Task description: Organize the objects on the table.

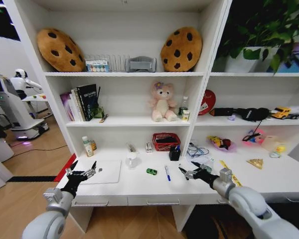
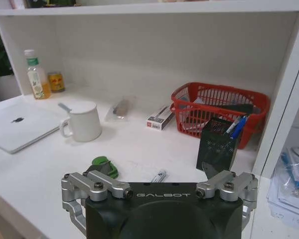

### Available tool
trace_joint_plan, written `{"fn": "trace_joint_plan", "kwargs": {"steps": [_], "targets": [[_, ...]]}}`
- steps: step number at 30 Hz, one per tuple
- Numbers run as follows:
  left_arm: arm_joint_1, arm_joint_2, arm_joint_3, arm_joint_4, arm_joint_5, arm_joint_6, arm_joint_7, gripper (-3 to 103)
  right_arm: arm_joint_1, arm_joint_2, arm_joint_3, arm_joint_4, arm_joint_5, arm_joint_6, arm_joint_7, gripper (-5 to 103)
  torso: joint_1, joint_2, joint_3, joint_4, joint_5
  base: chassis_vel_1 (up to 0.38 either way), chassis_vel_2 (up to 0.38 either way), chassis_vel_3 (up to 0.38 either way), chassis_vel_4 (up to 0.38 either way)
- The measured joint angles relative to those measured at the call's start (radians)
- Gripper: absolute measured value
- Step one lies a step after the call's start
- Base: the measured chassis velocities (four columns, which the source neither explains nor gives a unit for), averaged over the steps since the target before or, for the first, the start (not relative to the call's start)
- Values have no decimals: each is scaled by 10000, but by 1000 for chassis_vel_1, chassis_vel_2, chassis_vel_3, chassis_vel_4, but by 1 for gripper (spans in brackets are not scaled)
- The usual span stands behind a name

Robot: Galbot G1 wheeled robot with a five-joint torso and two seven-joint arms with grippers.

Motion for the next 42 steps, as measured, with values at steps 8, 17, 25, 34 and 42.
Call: {"fn": "trace_joint_plan", "kwargs": {"steps": [8,17,25,34,42], "targets": [[0,0,0,-1,0,0,-1,100,2576,-1248,-2390,-1190,-167,-52,-1396,100,-1,1,-1,1,-6,0,0,0,0],[0,0,-1,-2,0,3,-3,100,6981,-671,-7189,-2819,529,-969,-1451,100,0,1,0,4,-7,0,0,0,0],[0,0,0,-2,0,3,-7,100,8981,-133,-9730,-3849,436,-1227,-1719,100,0,0,-1,-3,-5,0,0,0,0],[0,0,0,-2,0,3,-9,100,11815,1171,-12715,-5344,-798,-864,-2171,100,0,0,-1,1,-7,0,0,0,0],[0,0,-1,-2,0,3,-5,100,12325,1978,-13466,-6041,-645,-918,-2170,100,-2,1,-1,0,-6,0,0,0,0]]}}
